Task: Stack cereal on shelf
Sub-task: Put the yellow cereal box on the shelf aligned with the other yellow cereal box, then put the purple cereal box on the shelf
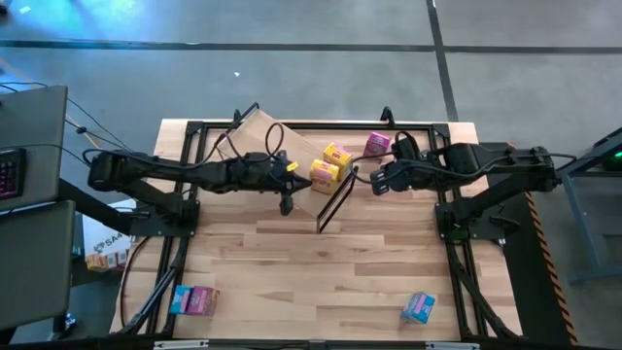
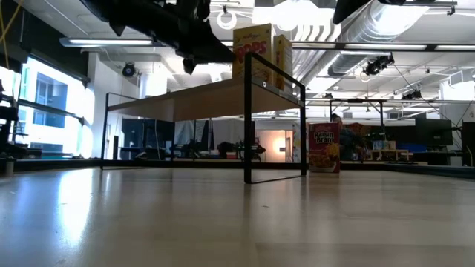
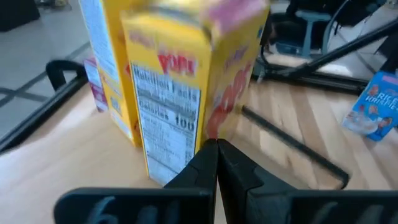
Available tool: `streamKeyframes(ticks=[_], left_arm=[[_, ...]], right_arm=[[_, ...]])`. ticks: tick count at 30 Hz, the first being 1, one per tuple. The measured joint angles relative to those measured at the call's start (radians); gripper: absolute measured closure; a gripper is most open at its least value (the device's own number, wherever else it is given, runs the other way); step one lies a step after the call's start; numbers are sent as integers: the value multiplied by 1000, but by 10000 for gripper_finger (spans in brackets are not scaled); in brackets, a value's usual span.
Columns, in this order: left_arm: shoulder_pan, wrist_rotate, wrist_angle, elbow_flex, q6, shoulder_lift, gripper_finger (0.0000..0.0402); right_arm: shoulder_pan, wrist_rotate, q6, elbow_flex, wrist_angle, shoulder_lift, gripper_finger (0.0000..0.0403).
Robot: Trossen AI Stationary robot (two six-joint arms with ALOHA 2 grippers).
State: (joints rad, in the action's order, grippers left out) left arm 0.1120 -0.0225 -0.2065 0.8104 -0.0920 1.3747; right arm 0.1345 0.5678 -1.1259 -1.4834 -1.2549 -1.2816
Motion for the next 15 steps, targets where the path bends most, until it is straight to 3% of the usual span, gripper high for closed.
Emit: streamKeyframes(ticks=[5, 11, 15], left_arm=[[0, 3, 72, -1, -8, -50, 402], [0, -10, 242, -1, -78, -228, 401], [-3, -14, 260, -47, -130, -355, 401]], right_arm=[[-22, -11, 31, 0, 0, 0, 403], [-67, -17, 127, 0, 0, 0, 403], [-111, 9, 188, 0, -4, 0, 403]])
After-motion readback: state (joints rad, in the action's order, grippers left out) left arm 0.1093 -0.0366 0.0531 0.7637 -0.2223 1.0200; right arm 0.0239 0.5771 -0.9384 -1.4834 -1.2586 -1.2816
